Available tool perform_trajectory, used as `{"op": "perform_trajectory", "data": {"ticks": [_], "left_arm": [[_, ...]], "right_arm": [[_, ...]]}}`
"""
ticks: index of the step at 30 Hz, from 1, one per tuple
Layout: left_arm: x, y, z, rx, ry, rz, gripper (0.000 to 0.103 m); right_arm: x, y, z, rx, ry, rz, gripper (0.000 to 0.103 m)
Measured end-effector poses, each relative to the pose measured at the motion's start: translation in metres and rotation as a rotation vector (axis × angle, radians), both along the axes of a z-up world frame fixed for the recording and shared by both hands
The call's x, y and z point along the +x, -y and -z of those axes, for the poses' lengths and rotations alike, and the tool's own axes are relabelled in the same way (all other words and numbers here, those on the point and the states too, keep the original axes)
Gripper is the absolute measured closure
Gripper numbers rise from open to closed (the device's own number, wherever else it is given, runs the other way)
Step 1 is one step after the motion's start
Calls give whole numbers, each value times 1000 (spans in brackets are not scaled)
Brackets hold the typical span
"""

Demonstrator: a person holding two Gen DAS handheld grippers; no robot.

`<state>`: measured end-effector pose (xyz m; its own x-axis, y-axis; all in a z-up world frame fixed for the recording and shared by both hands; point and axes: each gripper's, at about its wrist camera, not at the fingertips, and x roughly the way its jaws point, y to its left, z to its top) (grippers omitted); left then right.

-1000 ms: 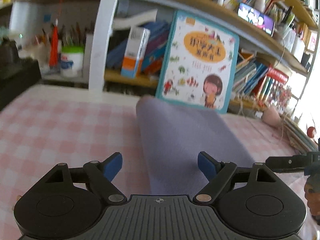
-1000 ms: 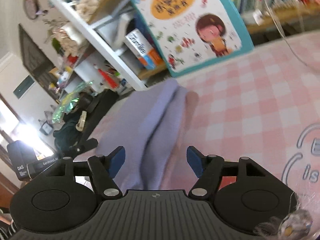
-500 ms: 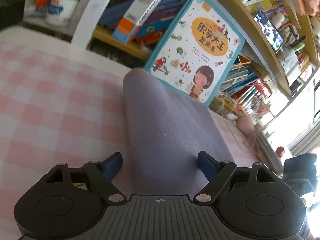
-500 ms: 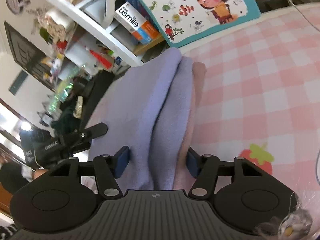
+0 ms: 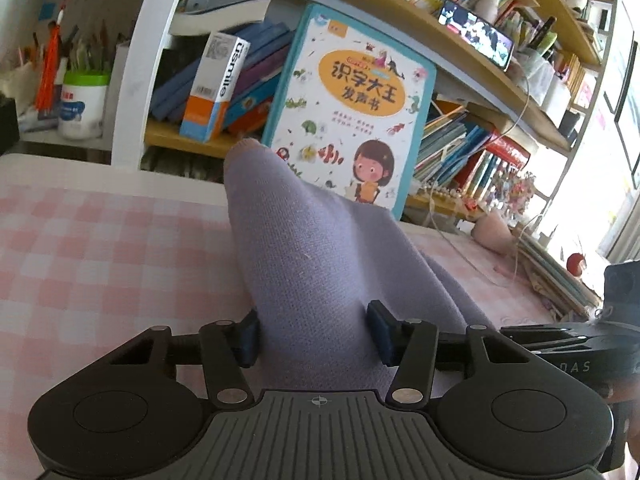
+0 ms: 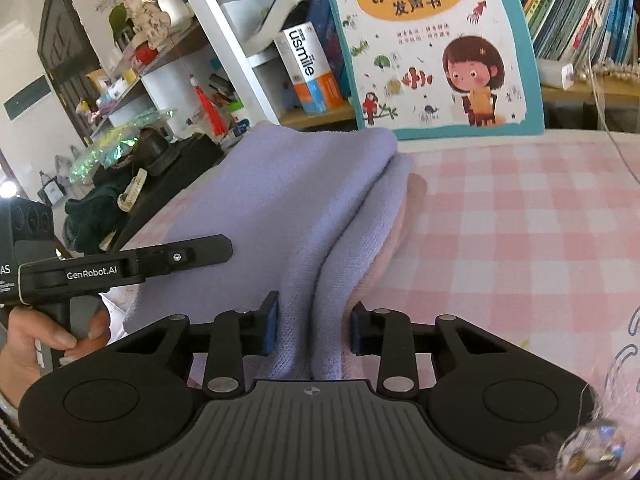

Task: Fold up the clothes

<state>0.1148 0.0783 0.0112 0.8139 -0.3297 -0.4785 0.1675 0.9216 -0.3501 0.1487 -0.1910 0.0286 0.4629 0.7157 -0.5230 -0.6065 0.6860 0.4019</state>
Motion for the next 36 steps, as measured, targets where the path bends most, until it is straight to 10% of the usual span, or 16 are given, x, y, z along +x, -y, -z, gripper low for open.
{"op": "perform_trajectory", "data": {"ticks": [14, 31, 36], "left_arm": [[45, -39, -18, -61, 16, -6, 51], [111, -71, 24, -156, -40, -70, 49], [106, -71, 26, -156, -34, -116, 41]], "right_arm": [[36, -34, -28, -7, 110, -14, 75], [107, -61, 0, 12, 36, 51, 74], [107, -57, 7, 44, -20, 107, 58]]}}
